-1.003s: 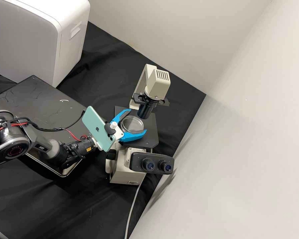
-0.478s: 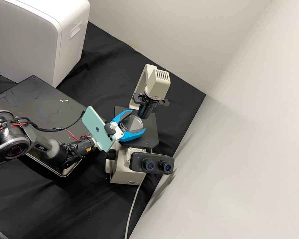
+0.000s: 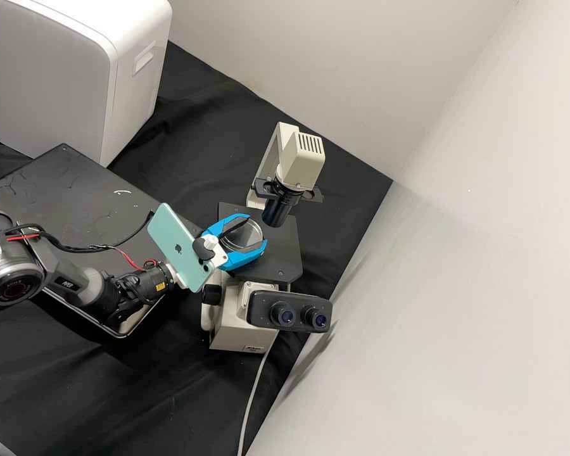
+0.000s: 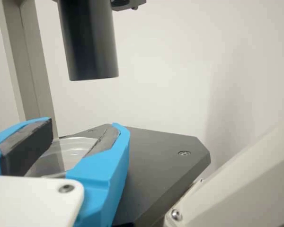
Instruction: Place the petri dish on the bench
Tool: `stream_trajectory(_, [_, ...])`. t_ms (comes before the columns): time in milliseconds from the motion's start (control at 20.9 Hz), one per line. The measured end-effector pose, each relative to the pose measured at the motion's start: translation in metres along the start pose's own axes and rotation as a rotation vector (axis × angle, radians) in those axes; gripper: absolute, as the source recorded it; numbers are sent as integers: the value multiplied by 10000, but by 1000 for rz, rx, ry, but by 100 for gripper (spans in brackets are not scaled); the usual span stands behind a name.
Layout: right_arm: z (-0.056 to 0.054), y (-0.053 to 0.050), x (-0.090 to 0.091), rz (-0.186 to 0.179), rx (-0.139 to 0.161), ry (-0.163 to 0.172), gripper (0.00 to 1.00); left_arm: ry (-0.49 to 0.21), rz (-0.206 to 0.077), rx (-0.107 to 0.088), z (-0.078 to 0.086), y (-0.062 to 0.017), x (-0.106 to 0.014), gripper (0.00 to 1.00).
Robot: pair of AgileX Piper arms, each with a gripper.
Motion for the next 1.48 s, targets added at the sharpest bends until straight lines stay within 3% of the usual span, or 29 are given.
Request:
stream_trajectory(48, [-2, 1, -1, -1, 1, -1, 100, 0, 0, 0, 0, 0, 0, 100])
stream_trajectory(143, [-3, 0, -1, 1, 1, -2, 100, 0, 0, 0, 0, 0, 0, 100])
stream_trajectory(573, [-28, -26, -3, 35, -48, -30, 100, 0, 0, 0, 0, 0, 0, 100])
stream_trajectory(764, [-57, -20, -14, 46, -48, -38, 100, 3, 0, -11, -5, -1, 2, 100])
stream_trajectory(908, [-53, -19, -34, 46, -69, -43, 100, 7, 1, -11, -11, 1, 6, 100])
stream_trajectory(1481, [-75, 16, -48, 64, -59, -51, 100, 4, 1, -19, -10, 0, 8, 100])
